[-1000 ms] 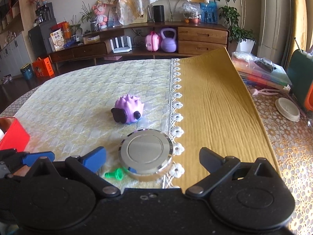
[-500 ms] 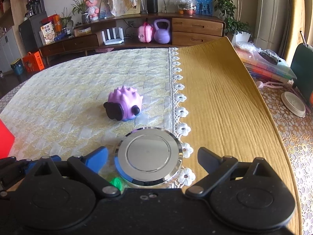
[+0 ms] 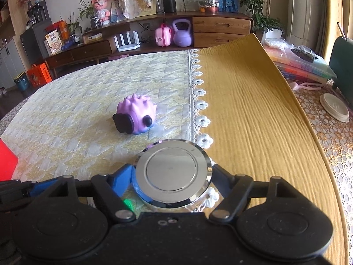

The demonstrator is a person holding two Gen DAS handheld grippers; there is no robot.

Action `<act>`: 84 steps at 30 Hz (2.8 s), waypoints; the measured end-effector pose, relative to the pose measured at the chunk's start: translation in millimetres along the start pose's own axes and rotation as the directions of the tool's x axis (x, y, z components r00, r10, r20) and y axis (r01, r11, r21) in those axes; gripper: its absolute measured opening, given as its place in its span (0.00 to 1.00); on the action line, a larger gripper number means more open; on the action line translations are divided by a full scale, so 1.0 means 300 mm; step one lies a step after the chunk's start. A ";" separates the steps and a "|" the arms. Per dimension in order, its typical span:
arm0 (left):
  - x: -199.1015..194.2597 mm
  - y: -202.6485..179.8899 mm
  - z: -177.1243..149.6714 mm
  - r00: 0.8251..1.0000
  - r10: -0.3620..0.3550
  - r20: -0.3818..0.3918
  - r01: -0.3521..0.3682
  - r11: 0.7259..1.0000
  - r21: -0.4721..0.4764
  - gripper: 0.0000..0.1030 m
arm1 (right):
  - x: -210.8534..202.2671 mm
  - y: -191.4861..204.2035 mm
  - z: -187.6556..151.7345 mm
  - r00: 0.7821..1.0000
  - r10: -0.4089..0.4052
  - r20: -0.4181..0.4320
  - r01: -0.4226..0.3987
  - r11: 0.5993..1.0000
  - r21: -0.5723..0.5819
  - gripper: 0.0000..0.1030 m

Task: Organize rigid objects
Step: 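Move the left tool toward the nail clipper while the right tool approaches the silver tin, then grasp the nail clipper with the left tool while the right tool grasps the silver tin, then carry the nail clipper and silver tin over the red tin box with both tools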

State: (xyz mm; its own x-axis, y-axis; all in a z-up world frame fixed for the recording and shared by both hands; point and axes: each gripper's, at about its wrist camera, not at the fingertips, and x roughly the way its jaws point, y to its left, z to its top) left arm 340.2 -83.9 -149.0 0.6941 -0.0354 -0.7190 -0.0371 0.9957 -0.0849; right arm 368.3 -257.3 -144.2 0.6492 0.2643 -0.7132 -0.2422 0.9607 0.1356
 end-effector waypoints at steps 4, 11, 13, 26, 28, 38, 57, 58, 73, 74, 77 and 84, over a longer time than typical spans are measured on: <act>-0.006 0.022 0.005 0.999 -0.029 -0.014 0.028 0.999 -0.030 0.13 | -0.012 -0.011 0.000 1.000 0.009 0.000 -0.009 1.000 0.011 0.75; -0.026 0.019 -0.005 0.993 -0.110 -0.039 0.107 0.991 -0.084 0.13 | -0.037 -0.017 -0.006 0.999 0.032 0.005 -0.032 0.999 0.016 0.75; -0.027 0.007 -0.003 0.993 -0.111 -0.042 0.107 0.990 -0.089 0.13 | -0.038 -0.012 -0.006 0.999 0.034 0.007 -0.034 0.999 0.011 0.75; 0.001 -0.059 0.007 0.998 -0.058 -0.032 0.055 0.995 -0.078 0.31 | -0.029 -0.053 -0.015 1.000 0.020 0.004 -0.020 0.999 0.040 0.75; 0.004 -0.090 0.006 0.998 -0.052 -0.030 0.051 0.998 -0.042 0.31 | -0.025 -0.056 -0.018 1.000 0.027 0.000 -0.027 0.999 0.038 0.75; 0.003 -0.122 -0.018 1.000 0.006 0.005 -0.006 0.999 0.034 0.14 | -0.029 -0.054 -0.026 0.999 0.033 0.008 -0.033 0.999 0.012 0.75; -0.119 0.060 -0.078 0.998 -0.047 -0.037 0.045 0.998 -0.050 0.11 | -0.215 0.013 -0.132 0.996 0.085 0.021 -0.084 0.995 -0.059 0.75; -0.131 0.069 -0.082 0.998 -0.047 -0.037 0.045 0.997 -0.056 0.11 | -0.228 0.023 -0.137 0.996 0.091 0.021 -0.090 0.994 -0.063 0.75; -0.360 0.204 -0.092 0.998 -0.063 0.013 0.064 0.992 -0.113 0.11 | -0.411 0.219 -0.169 0.986 0.166 0.029 -0.160 0.976 -0.150 0.75; -0.375 0.215 -0.091 0.998 -0.061 0.016 0.062 0.991 -0.115 0.11 | -0.422 0.232 -0.170 0.985 0.168 0.031 -0.161 0.974 -0.158 0.75; -0.418 0.249 -0.090 0.998 -0.057 0.024 0.060 0.991 -0.120 0.11 | -0.453 0.276 -0.167 0.983 0.180 0.034 -0.171 0.969 -0.177 0.75; -0.502 0.371 -0.095 0.999 -0.039 0.028 0.043 0.986 -0.163 0.11 | -0.494 0.388 -0.177 0.976 0.215 0.034 -0.203 0.957 -0.208 0.75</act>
State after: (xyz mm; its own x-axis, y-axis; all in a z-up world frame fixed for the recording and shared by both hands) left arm 211.1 29.8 -70.0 0.7152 -0.0719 -0.6952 -0.1234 0.9661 -0.2268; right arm 205.7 -189.2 -59.3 0.6063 0.4672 -0.6435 -0.5137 0.8478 0.1315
